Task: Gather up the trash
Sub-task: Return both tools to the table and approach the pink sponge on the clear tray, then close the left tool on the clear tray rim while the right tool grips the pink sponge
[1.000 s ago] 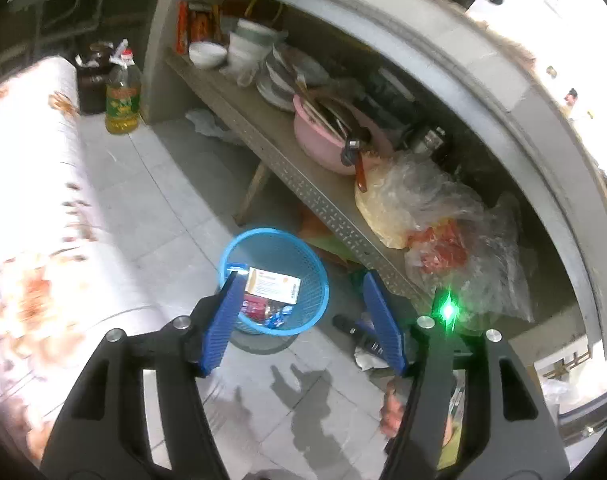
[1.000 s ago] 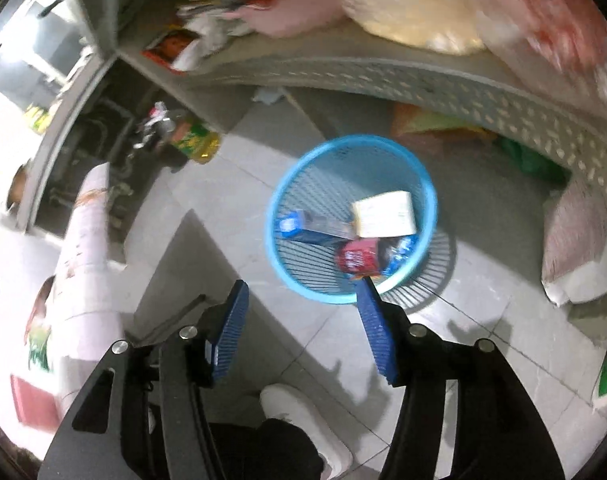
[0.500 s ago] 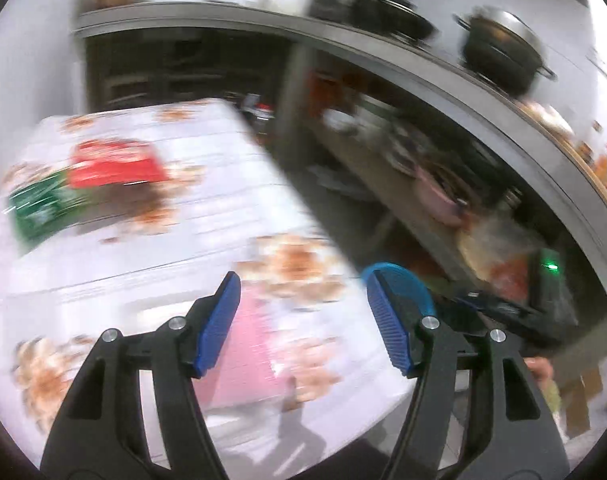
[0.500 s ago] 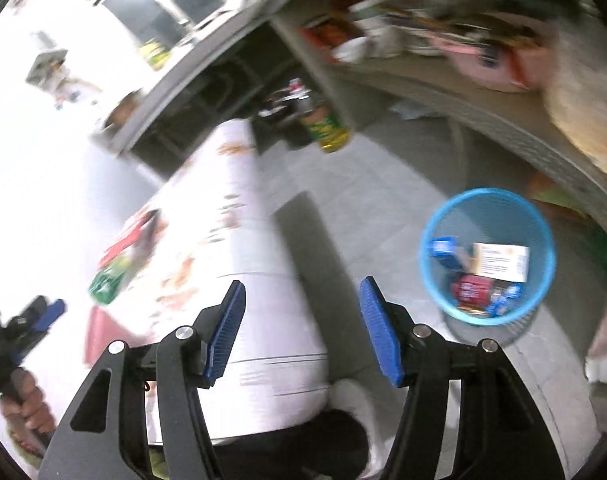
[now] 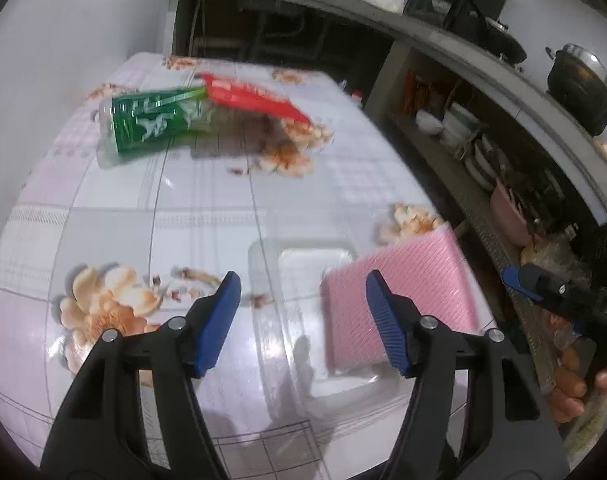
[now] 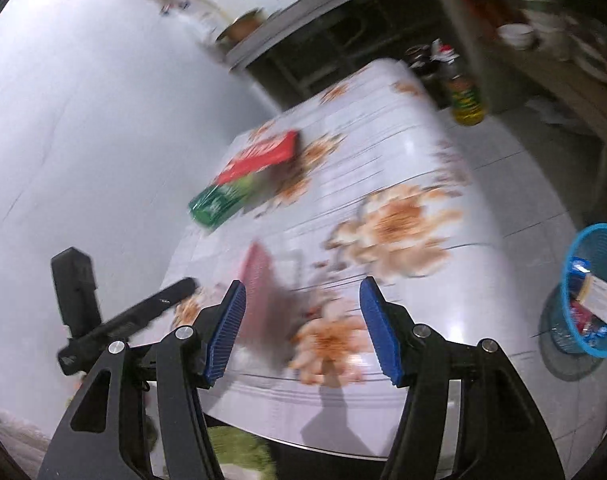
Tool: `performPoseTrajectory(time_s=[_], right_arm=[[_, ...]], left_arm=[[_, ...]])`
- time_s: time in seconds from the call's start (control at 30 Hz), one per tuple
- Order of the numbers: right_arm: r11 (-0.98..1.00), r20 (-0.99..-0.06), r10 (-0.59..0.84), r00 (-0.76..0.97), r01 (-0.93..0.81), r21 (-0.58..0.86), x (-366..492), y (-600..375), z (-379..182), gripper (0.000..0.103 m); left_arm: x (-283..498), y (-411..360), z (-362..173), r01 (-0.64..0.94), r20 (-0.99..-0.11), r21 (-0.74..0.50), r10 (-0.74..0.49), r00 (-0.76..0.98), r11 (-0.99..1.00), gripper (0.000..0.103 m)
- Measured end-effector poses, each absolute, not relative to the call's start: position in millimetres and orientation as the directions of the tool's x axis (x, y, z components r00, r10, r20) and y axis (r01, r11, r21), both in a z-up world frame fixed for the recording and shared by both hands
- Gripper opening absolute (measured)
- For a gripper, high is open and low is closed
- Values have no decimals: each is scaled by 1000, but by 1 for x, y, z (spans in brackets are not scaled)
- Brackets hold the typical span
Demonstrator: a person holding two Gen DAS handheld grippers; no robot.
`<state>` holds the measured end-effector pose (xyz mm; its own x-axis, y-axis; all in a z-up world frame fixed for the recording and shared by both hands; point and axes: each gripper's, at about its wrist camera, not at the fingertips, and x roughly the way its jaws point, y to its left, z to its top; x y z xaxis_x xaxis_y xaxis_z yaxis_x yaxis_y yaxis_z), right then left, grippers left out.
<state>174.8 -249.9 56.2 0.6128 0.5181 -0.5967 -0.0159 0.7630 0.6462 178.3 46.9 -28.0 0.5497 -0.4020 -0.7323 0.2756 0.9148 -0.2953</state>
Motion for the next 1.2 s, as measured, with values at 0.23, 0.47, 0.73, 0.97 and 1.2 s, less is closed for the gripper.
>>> performPoseTrajectory(time_s=[0.23, 0.47, 0.73, 0.97, 1.2], right_arm=[[759, -620, 570, 540, -56, 648, 192, -211, 55, 58], [786, -663, 566, 490, -76, 614, 203, -187, 54, 42], [782, -666, 570, 482, -70, 619, 201, -186, 53, 27], [784, -656, 561, 506, -68, 618, 197, -191, 59, 25], [769, -646, 590, 485, -95, 632, 198, -185, 60, 28]], left_arm=[[178, 52, -48, 260, -754, -316, -408, 514, 912, 47], [181, 50, -56, 272, -761, -338, -432, 484, 901, 36], [180, 43, -58, 285, -770, -318, -422, 478, 904, 34], [181, 39, -62, 278, -791, -282, -386, 475, 918, 23], [179, 31, -68, 288, -800, -257, -370, 473, 923, 9]])
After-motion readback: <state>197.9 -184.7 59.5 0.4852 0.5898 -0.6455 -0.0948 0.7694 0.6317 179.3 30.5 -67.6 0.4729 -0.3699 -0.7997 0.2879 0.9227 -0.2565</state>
